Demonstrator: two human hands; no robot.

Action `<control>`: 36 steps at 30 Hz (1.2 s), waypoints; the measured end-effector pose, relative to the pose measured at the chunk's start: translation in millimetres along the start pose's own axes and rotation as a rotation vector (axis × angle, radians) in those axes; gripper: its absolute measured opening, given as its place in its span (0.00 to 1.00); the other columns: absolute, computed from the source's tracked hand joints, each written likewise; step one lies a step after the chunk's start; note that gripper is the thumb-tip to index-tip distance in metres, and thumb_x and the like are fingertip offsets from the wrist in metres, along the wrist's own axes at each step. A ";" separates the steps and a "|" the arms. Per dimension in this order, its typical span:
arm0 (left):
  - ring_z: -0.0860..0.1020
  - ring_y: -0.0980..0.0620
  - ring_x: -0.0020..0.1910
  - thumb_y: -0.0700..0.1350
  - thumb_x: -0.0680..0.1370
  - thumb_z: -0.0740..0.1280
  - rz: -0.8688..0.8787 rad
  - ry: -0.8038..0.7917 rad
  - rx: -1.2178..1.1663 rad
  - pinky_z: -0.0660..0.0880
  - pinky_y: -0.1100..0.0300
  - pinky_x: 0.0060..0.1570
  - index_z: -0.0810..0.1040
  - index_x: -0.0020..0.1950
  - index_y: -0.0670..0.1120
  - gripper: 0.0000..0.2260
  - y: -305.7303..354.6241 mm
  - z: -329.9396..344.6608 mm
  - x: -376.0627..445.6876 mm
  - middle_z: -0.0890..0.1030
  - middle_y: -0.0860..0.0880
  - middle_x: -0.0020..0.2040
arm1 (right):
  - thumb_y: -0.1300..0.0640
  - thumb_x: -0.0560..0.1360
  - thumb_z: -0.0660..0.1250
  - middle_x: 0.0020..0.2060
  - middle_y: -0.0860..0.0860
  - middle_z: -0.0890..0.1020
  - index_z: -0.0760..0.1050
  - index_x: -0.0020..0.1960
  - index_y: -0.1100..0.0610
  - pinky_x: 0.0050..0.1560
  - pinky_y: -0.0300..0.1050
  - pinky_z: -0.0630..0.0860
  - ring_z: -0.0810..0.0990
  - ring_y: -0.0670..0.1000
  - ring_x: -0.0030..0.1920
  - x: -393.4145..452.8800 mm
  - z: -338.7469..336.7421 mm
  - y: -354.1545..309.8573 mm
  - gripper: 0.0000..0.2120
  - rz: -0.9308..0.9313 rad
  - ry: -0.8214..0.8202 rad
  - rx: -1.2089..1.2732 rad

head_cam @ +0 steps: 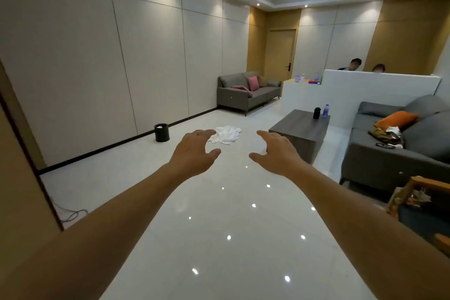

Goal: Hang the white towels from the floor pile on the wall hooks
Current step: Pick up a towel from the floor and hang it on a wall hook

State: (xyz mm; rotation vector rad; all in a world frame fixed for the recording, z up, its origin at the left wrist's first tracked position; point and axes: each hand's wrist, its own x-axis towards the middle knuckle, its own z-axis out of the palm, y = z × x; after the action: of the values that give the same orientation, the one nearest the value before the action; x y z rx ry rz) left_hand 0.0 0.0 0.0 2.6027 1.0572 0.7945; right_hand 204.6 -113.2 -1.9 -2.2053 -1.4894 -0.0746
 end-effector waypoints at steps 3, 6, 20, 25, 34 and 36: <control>0.64 0.49 0.73 0.55 0.79 0.65 -0.009 -0.004 0.004 0.64 0.53 0.70 0.65 0.76 0.52 0.26 -13.1 23.8 44.7 0.68 0.50 0.74 | 0.42 0.76 0.68 0.76 0.52 0.65 0.57 0.78 0.49 0.70 0.57 0.66 0.64 0.57 0.74 45.4 19.4 18.8 0.36 0.024 -0.022 0.005; 0.65 0.49 0.73 0.55 0.79 0.65 -0.025 -0.007 0.010 0.64 0.54 0.68 0.66 0.76 0.53 0.26 -23.2 51.1 100.1 0.68 0.51 0.74 | 0.41 0.76 0.67 0.76 0.51 0.65 0.56 0.79 0.49 0.71 0.56 0.65 0.63 0.57 0.75 101.7 38.3 44.2 0.36 0.025 -0.058 0.000; 0.65 0.49 0.73 0.55 0.78 0.66 -0.130 -0.033 -0.005 0.65 0.54 0.69 0.66 0.75 0.53 0.26 -57.2 157.0 371.5 0.68 0.51 0.74 | 0.43 0.76 0.68 0.76 0.51 0.65 0.56 0.79 0.49 0.70 0.55 0.66 0.63 0.56 0.74 373.5 76.8 156.6 0.36 0.000 -0.153 0.027; 0.67 0.49 0.72 0.55 0.78 0.66 -0.128 -0.047 -0.003 0.66 0.54 0.68 0.67 0.74 0.52 0.25 -88.4 188.3 443.6 0.69 0.51 0.73 | 0.43 0.76 0.68 0.75 0.52 0.66 0.56 0.79 0.50 0.70 0.53 0.66 0.64 0.57 0.74 449.4 106.3 174.1 0.36 -0.008 -0.166 0.028; 0.68 0.48 0.70 0.54 0.78 0.66 -0.094 -0.055 -0.006 0.67 0.55 0.64 0.69 0.73 0.52 0.24 -178.8 243.0 606.9 0.71 0.50 0.71 | 0.45 0.76 0.67 0.74 0.51 0.67 0.58 0.78 0.51 0.66 0.51 0.67 0.66 0.57 0.72 621.6 175.6 185.3 0.34 -0.004 -0.148 0.010; 0.68 0.48 0.70 0.54 0.77 0.66 -0.096 -0.063 -0.018 0.67 0.54 0.66 0.69 0.73 0.52 0.25 -203.1 248.1 652.2 0.70 0.50 0.72 | 0.46 0.76 0.67 0.73 0.52 0.68 0.59 0.77 0.51 0.65 0.50 0.68 0.66 0.57 0.71 668.7 187.4 182.2 0.33 0.007 -0.161 0.011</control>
State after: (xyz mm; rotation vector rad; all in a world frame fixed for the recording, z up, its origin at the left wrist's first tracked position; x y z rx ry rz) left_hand 409.2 600.1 -24.6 2.5230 1.1425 0.6928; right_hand 598.9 486.1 -30.3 -2.2528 -1.5616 0.1162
